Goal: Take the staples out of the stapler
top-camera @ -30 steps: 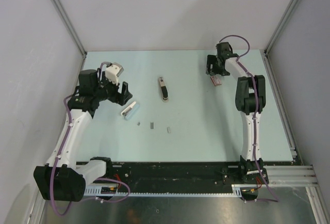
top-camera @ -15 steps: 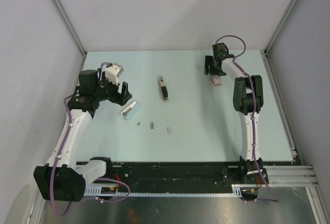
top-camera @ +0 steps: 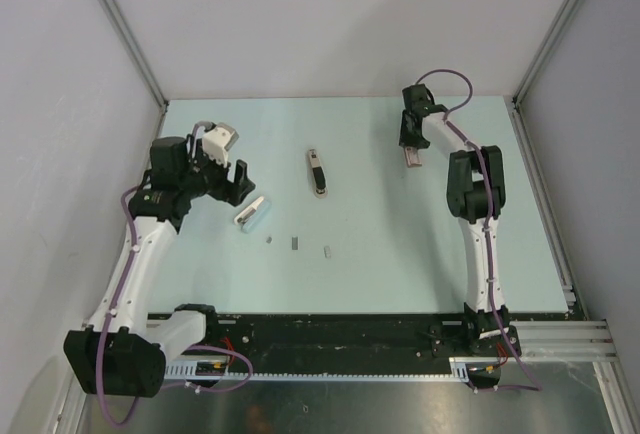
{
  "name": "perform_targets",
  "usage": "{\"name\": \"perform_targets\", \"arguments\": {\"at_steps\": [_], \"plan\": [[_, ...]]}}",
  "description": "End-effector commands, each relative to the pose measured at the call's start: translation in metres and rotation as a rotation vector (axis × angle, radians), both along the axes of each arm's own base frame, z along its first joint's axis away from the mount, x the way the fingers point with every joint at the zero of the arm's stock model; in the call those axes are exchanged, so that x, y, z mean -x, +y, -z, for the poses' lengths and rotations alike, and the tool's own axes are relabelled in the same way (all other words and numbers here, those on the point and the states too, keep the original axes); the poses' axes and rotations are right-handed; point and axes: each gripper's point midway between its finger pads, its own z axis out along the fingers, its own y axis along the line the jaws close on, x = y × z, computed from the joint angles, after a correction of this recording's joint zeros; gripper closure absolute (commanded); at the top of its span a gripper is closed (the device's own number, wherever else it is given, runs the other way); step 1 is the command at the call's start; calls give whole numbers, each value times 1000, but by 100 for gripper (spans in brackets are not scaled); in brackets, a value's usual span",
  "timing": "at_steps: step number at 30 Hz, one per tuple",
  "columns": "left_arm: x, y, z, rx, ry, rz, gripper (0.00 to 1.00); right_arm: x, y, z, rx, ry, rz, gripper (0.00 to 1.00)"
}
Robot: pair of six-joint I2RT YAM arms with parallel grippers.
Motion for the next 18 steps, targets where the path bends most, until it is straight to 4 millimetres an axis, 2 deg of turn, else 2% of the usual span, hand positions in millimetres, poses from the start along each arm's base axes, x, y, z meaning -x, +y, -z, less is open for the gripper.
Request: {"name": "perform_targets", "arguments": {"at_steps": [1, 4, 9, 13, 18], "plan": [[4, 3, -10, -10, -44, 1, 18, 30, 0, 24, 19, 124, 78, 66], [6, 3, -12, -13, -53, 3, 18, 43, 4, 26, -14, 148, 125, 73], [11, 5, -19, -26, -78, 7, 17, 74, 18, 34, -81, 185, 164, 75], [18, 6, -22, -37, -99, 10, 17, 111, 31, 42, -125, 222, 173, 77], [28, 7, -23, -52, -118, 19, 17, 163, 49, 36, -140, 252, 170, 79]]}}
